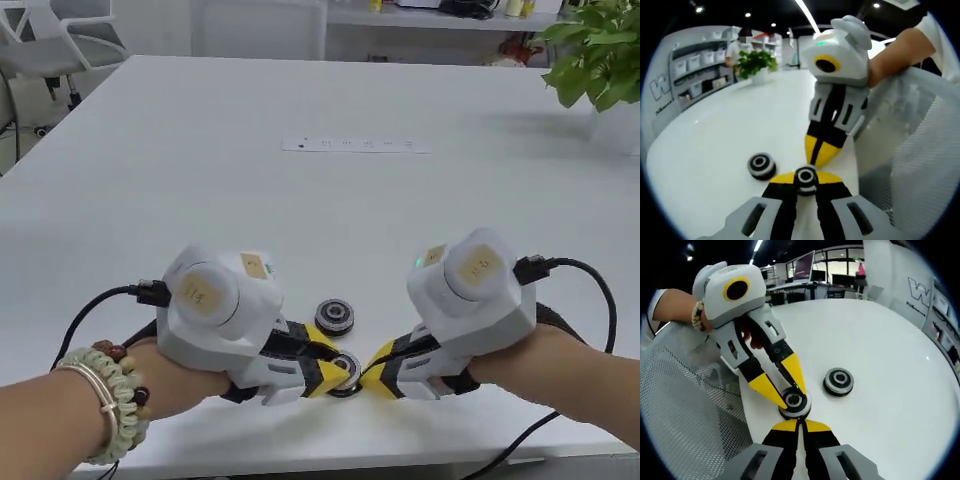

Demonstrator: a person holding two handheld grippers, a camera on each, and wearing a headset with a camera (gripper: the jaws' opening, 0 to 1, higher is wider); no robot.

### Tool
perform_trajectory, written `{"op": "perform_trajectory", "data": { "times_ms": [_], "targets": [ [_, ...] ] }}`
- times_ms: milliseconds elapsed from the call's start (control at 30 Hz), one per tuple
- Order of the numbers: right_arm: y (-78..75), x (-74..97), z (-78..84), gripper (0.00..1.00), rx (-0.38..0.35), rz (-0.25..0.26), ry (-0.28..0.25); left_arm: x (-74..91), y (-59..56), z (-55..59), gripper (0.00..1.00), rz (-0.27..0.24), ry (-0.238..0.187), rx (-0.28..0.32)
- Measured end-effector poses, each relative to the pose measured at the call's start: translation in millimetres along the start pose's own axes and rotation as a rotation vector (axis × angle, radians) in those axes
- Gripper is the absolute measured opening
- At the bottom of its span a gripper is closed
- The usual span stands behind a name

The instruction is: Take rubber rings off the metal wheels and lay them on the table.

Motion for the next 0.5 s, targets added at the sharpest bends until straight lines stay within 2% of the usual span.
{"op": "perform_trajectory", "data": {
  "times_ms": [100,333,500],
  "targets": [
    [-0.1,0.3,-0.6,0.00,-0.070,-0.005,-0.002,-0.2,-0.1,0.0,0.15,-0.003,-0.001,0.001],
    [-7.0,6.2,4.0,0.00,-0.421,-0.061,-0.045,-1.5,-1.1,-0.9,0.15,0.000,-0.005,-0.004],
    [-10.2,9.1,7.0,0.00,-0.603,-0.093,-0.078,-2.7,-1.2,-1.4,0.15,0.003,-0.013,-0.012]
  ]
}}
Point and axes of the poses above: the centre of the closed fingertips' face, and the gripper's own axes: x roughly backward along the fingers, y roughly to its left, z roughly out of its underside, the point moved 7 cm from there along x, roughly backward along the fingers, and after that the axes turned 1 degree about x, right-handed, at the moved point
